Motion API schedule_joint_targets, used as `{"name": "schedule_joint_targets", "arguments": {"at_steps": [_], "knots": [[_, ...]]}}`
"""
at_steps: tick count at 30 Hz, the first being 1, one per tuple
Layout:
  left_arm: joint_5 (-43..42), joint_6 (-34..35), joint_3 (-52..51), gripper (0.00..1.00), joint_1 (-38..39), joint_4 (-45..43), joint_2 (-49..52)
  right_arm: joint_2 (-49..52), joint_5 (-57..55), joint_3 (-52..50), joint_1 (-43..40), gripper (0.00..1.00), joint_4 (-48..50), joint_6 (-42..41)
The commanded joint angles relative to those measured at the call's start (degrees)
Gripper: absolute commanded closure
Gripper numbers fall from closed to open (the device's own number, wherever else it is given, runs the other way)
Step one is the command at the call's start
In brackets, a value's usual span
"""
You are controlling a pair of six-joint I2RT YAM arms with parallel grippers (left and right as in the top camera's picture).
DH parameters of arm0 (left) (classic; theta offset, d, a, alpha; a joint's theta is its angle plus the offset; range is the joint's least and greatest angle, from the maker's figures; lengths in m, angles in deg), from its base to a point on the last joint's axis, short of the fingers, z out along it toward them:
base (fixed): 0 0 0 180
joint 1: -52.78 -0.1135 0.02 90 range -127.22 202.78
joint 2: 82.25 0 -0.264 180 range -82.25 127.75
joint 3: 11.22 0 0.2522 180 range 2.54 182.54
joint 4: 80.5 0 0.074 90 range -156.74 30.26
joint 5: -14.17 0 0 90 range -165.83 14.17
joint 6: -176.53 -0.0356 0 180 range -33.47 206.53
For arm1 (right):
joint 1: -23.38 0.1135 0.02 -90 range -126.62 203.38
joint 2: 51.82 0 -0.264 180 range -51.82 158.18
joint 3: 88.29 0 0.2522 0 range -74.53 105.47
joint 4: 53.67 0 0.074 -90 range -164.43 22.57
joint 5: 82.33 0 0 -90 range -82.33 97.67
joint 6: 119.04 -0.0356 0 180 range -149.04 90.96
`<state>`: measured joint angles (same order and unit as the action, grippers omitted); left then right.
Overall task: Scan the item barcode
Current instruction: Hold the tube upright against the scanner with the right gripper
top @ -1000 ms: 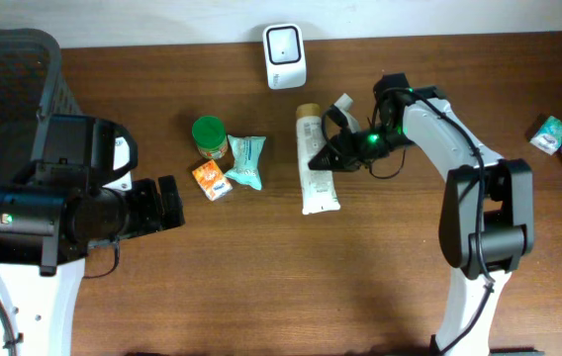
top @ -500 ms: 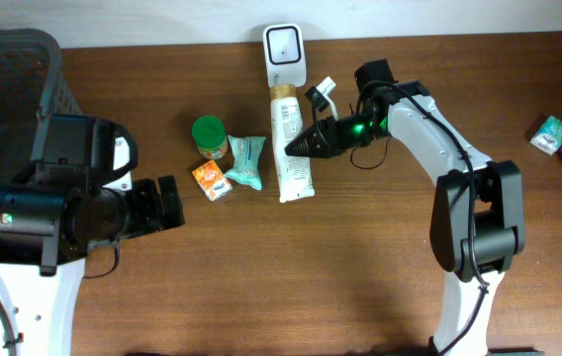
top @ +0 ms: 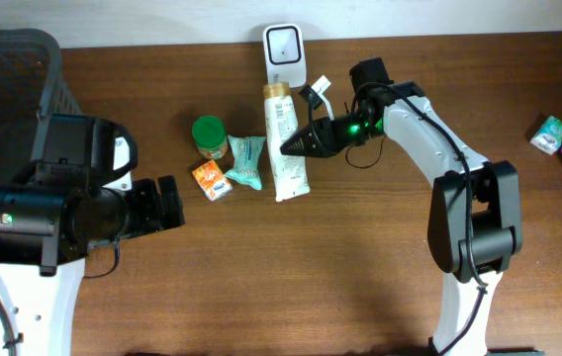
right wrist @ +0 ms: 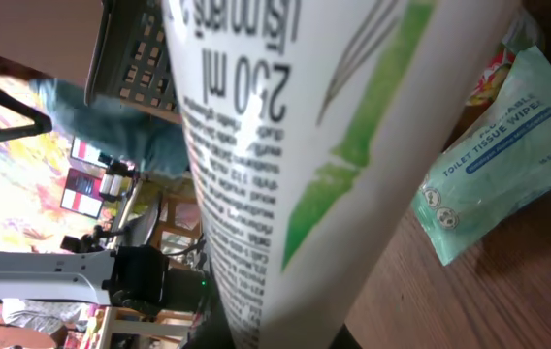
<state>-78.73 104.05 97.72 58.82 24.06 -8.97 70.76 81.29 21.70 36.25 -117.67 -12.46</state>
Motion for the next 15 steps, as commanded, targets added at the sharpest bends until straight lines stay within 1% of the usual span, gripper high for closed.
{"name": "schedule_joint_targets", "arguments": {"at_steps": [1, 15], "knots": [[0.4, -0.5, 0.2, 0.01, -0.1, -0.1, -0.5, -1.3, 3.7, 2.3, 0.4, 0.96, 0.4, 1.0], [0.4, -0.5, 0.2, 0.01, -0.1, -0.1, -0.5, -1.3, 0.7, 2.3, 0.9, 0.96, 0.2, 1.0]]}}
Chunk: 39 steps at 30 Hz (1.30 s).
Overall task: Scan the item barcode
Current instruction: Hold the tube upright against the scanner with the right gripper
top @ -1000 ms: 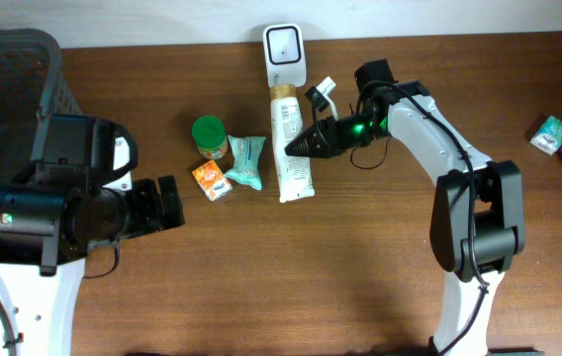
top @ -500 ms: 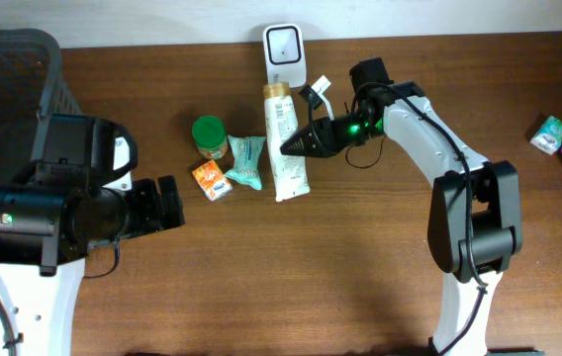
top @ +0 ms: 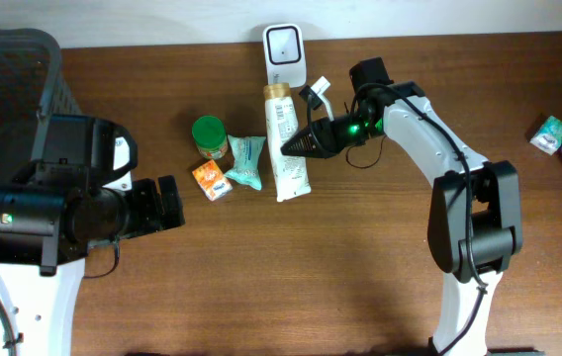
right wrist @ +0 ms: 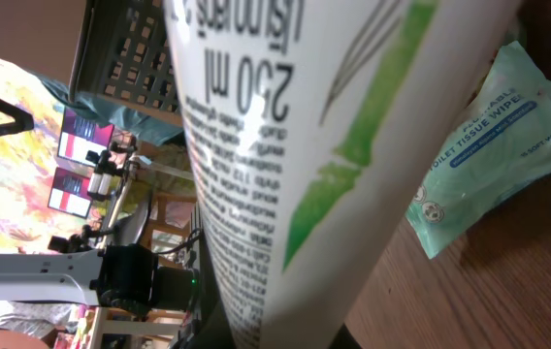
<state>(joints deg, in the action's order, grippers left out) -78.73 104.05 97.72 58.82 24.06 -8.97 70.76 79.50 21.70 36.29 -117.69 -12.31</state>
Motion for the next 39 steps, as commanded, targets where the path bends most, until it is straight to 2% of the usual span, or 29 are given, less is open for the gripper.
{"name": "schedule_joint_targets", "arguments": {"at_steps": [1, 39], "knots": [[0.4, -0.5, 0.2, 0.01, -0.1, -0.1, -0.5, -1.3, 2.5, 2.3, 1.0, 0.96, 0.2, 0.8], [0.4, -0.5, 0.2, 0.01, -0.1, -0.1, -0.5, -1.3, -0.6, 2.3, 1.7, 0.96, 0.9, 0.8]]}}
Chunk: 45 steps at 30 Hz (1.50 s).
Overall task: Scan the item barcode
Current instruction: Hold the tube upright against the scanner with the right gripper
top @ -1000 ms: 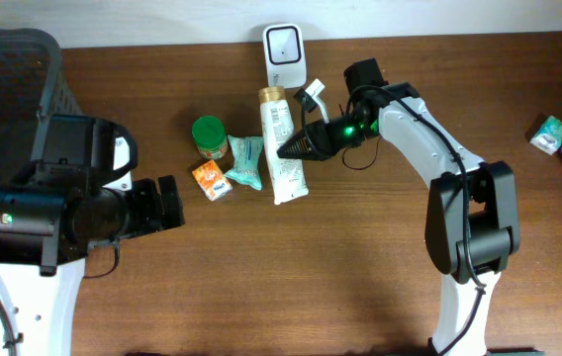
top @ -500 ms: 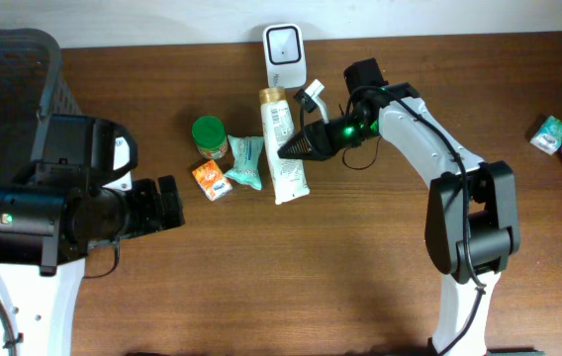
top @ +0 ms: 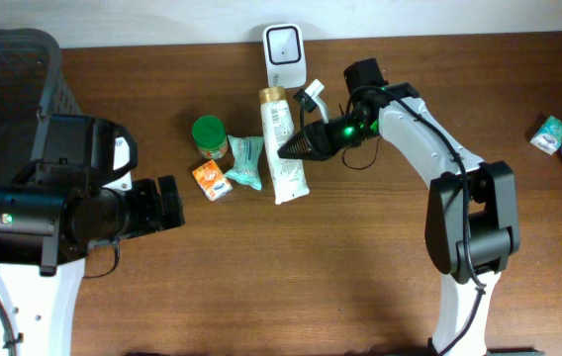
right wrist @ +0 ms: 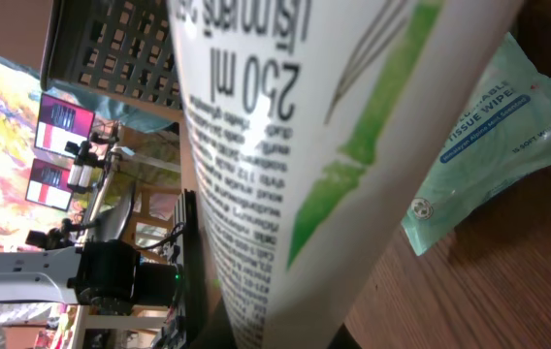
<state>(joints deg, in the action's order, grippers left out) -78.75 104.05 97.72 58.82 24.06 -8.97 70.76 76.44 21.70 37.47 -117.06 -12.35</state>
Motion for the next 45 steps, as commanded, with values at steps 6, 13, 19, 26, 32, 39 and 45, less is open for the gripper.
{"name": "schedule_joint_targets", "arguments": {"at_steps": [6, 13, 19, 26, 32, 39, 45], "knots": [[0.4, -0.5, 0.2, 0.01, -0.1, -0.1, -0.5, -1.3, -2.3, 2.3, 0.5, 0.96, 0.0, -2.8], [0.4, -0.5, 0.2, 0.01, -0.1, -0.1, -0.5, -1.2, -4.2, 2.3, 0.5, 0.96, -3.8, -2.8], [0.4, -0.5, 0.2, 0.01, -0.1, -0.1, -0.5, -1.3, -4.4, 2.2, 0.5, 0.96, -4.2, -2.8], [0.4, -0.5, 0.2, 0.01, -0.1, -0.1, -0.5, -1.2, -4.4, 2.2, 0.5, 0.96, -4.1, -2.8], [0.4, -0.5, 0.2, 0.01, -0.1, -0.1, -0.5, -1.2, -4.4, 2.2, 0.5, 0.96, -4.1, -2.8], [0.4, -0.5, 0.2, 0.01, -0.1, -0.1, -0.5, -1.3, -4.6, 2.2, 0.5, 0.96, -3.8, -1.9], [0.4, -0.5, 0.2, 0.01, -0.1, -0.1, -0.5, -1.3, -8.7, 2.2, 0.5, 0.96, 1.5, 2.2]]}}
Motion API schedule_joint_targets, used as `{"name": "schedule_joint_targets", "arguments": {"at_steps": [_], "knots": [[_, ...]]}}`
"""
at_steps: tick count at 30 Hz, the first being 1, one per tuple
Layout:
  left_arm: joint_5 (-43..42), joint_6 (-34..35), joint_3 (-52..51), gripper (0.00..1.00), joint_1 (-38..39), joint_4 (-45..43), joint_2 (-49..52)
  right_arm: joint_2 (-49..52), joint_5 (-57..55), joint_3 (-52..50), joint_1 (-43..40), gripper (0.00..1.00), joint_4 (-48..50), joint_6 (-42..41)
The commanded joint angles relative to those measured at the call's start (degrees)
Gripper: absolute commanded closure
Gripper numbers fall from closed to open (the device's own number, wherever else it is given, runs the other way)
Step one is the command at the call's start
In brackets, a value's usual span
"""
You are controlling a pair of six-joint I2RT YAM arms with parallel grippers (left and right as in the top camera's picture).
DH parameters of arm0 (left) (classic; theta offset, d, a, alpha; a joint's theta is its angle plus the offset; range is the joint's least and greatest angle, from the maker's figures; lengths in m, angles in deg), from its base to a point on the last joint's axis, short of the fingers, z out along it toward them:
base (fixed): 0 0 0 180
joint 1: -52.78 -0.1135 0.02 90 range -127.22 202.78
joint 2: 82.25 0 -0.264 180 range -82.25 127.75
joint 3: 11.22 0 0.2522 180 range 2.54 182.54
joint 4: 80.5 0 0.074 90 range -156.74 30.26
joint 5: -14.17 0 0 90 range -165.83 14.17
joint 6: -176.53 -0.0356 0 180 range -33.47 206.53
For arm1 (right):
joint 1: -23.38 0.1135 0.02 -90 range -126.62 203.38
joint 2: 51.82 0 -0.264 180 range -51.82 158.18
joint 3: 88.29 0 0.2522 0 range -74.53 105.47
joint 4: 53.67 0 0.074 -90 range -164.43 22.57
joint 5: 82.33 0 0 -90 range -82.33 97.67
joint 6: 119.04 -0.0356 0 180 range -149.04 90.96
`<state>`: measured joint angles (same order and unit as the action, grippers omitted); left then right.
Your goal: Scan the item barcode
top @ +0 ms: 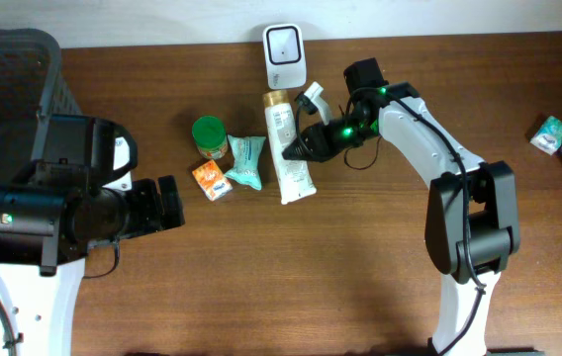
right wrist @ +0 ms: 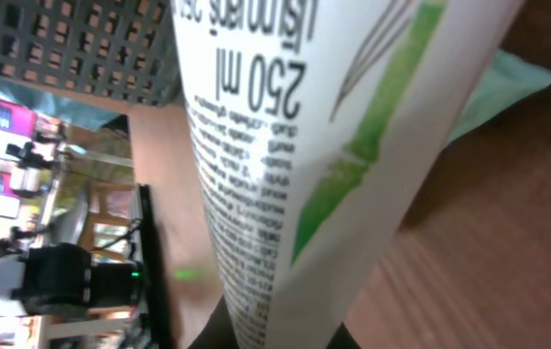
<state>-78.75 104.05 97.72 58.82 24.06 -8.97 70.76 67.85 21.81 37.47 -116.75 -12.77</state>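
Note:
A white tube with green print and a gold cap lies lengthwise below the white barcode scanner, its cap end toward the scanner. My right gripper is shut on the tube's middle from the right. In the right wrist view the tube fills the frame, its "250 ml" text facing the camera, with the right gripper clamped on its lower part. My left gripper hangs at the left, away from all items, with nothing in it.
Left of the tube are a teal tissue wipes pack, a green-lidded jar and a small orange box. A dark mesh basket fills the far left corner. Small packs lie at the right edge.
The right gripper and the tube have shifted slightly to the right, away from the wipes pack. The wrist view has tilted, and the tube now hides most of that pack. The left arm is unmoved.
The right gripper was shut on the white tube below the scanner at every moment. The tube's cap end first sat close under the scanner, then swung a little left, and now the tube lies slightly further right. The left arm stayed still.

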Motion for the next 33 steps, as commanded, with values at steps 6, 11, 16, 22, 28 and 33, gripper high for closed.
{"name": "schedule_joint_targets", "arguments": {"at_steps": [6, 11, 16, 22, 28, 33], "knots": [[0.4, -0.5, 0.2, 0.01, -0.1, -0.1, -0.5, -1.2, -0.9, 2.1, 0.5, 0.96, 0.9, 1.6], [0.4, -0.5, 0.2, 0.01, -0.1, -0.1, -0.5, -1.2, -0.6, 2.1, 0.5, 0.96, -2.1, -5.0], [0.4, -0.5, 0.2, 0.01, -0.1, -0.1, -0.5, -1.2, 0.7, 2.1, 0.5, 0.96, -7.2, -5.0], [0.4, -0.5, 0.2, 0.01, -0.1, -0.1, -0.5, -1.2, 0.1, 2.1, 0.5, 0.96, -7.1, -4.8], [0.4, -0.5, 0.2, 0.01, -0.1, -0.1, -0.5, -1.2, -9.8, 2.1, 0.5, 0.96, -7.3, -7.8], [0.4, -0.5, 0.2, 0.01, -0.1, -0.1, -0.5, -1.2, -9.9, 2.1, 0.5, 0.96, -7.0, -7.8]]}}
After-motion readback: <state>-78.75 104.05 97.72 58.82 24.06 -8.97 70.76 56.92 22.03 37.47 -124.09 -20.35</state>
